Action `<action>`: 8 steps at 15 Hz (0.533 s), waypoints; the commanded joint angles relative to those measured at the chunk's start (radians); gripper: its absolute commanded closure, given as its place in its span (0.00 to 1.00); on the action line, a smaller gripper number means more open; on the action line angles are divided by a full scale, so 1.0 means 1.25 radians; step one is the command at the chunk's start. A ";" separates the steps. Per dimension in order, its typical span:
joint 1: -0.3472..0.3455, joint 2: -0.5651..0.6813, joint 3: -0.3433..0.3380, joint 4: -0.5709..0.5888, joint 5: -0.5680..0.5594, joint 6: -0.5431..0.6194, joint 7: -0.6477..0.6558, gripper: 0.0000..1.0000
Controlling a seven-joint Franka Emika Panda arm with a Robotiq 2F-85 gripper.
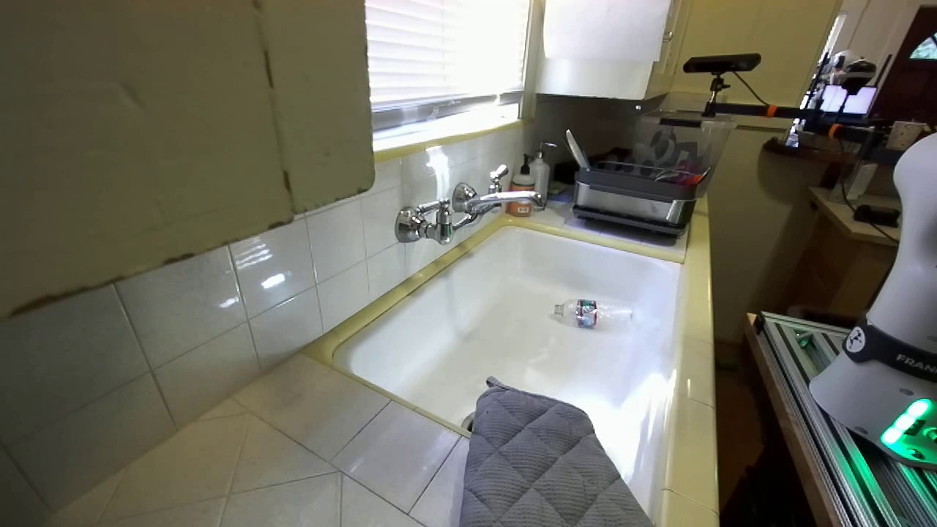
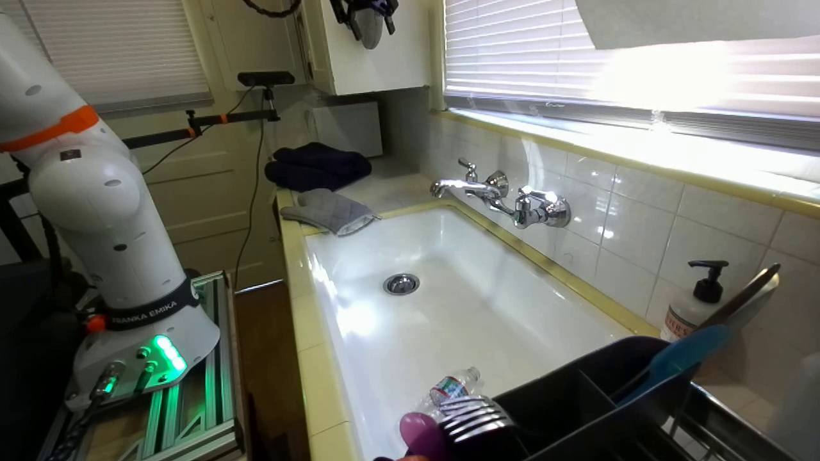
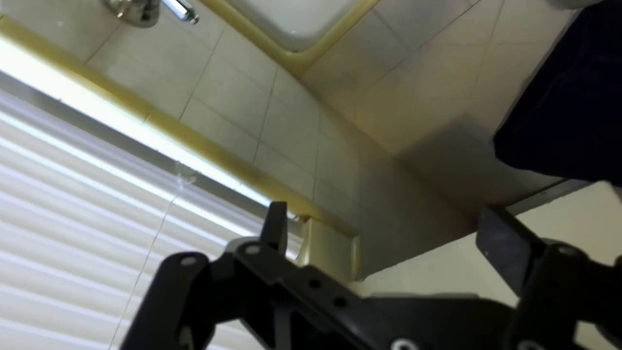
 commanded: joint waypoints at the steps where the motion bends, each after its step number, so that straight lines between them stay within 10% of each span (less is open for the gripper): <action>1: 0.013 -0.004 -0.008 -0.022 0.009 -0.002 0.005 0.00; 8: 0.009 -0.013 -0.001 -0.058 0.009 0.032 0.044 0.00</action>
